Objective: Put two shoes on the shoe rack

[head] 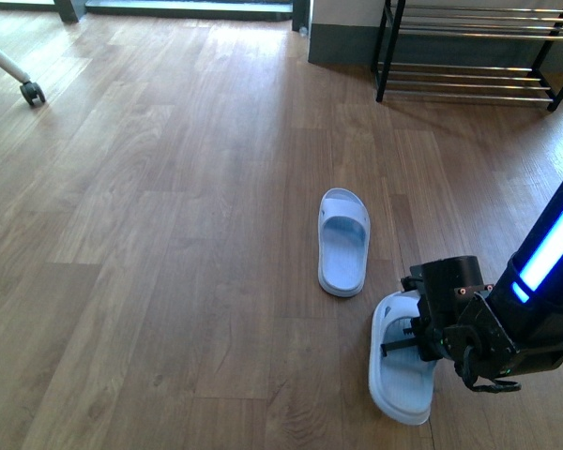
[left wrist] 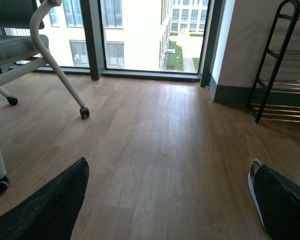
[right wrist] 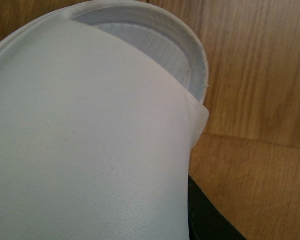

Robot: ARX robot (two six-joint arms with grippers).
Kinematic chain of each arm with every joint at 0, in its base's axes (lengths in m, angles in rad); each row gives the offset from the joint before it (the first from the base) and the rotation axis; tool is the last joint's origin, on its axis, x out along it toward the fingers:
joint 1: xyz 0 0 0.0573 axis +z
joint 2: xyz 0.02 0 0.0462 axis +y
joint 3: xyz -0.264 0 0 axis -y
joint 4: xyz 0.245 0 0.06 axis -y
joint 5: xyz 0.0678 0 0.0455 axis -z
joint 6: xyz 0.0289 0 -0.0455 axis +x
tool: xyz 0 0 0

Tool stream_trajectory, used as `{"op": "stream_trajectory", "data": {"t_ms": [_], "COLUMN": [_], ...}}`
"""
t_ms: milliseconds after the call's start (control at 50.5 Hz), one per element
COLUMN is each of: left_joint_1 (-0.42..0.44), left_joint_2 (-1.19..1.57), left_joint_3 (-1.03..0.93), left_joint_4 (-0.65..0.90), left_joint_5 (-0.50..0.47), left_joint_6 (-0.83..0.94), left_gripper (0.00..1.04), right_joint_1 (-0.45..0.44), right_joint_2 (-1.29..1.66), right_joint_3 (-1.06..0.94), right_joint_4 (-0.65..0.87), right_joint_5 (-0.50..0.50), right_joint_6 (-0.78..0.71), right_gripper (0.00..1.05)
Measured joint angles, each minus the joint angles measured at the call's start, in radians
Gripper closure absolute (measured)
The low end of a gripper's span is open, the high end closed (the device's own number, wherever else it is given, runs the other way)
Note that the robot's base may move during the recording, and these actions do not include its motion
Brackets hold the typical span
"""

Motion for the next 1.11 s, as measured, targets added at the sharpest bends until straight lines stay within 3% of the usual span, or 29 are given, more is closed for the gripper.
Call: {"op": "stream_trajectory", "data": {"t_ms": [218, 396, 574, 693, 851, 910, 1108], "left_joint_1": [0.0, 0.0, 0.0, 0.0, 0.0, 0.0, 0.0], "left_joint_2": [0.0, 0.0, 0.0, 0.0, 0.0, 0.0, 0.0], "left_joint_3": [0.0, 0.0, 0.0, 0.0, 0.0, 0.0, 0.0], "left_joint_4": [0.0, 0.0, 0.0, 0.0, 0.0, 0.0, 0.0], "left_joint_5": [0.0, 0.0, 0.0, 0.0, 0.0, 0.0, 0.0], "left_joint_6": [0.0, 0.0, 0.0, 0.0, 0.0, 0.0, 0.0], "left_gripper": [0.09, 0.09, 0.09, 0.09, 0.09, 0.09, 0.09], "right_joint_1": [-0.065, -0.092, -0.11, -0.137, -0.136, -0.129, -0.119], "right_joint_2": [-0.028, -0.319, -0.732, -1.066, -1.649, -1.844, -2.194], "right_joint_3": [-0.05, -0.394, -0.658, -0.842, -1.004, -1.041, -1.175], "right_joint_4": [0.129, 0.333, 0.352, 0.246, -0.072, -0.169, -0.29], "right_joint_5": [-0.071, -0.125, -0.2, -0.251, -0.353, -0.356, -0.324], "right_joint_6": [-0.103, -0.288, -0.37, -0.385, -0.318, -0.272, -0.145], "right_gripper": [1.03, 1.03, 1.03, 1.03, 1.03, 1.03, 1.03]}}
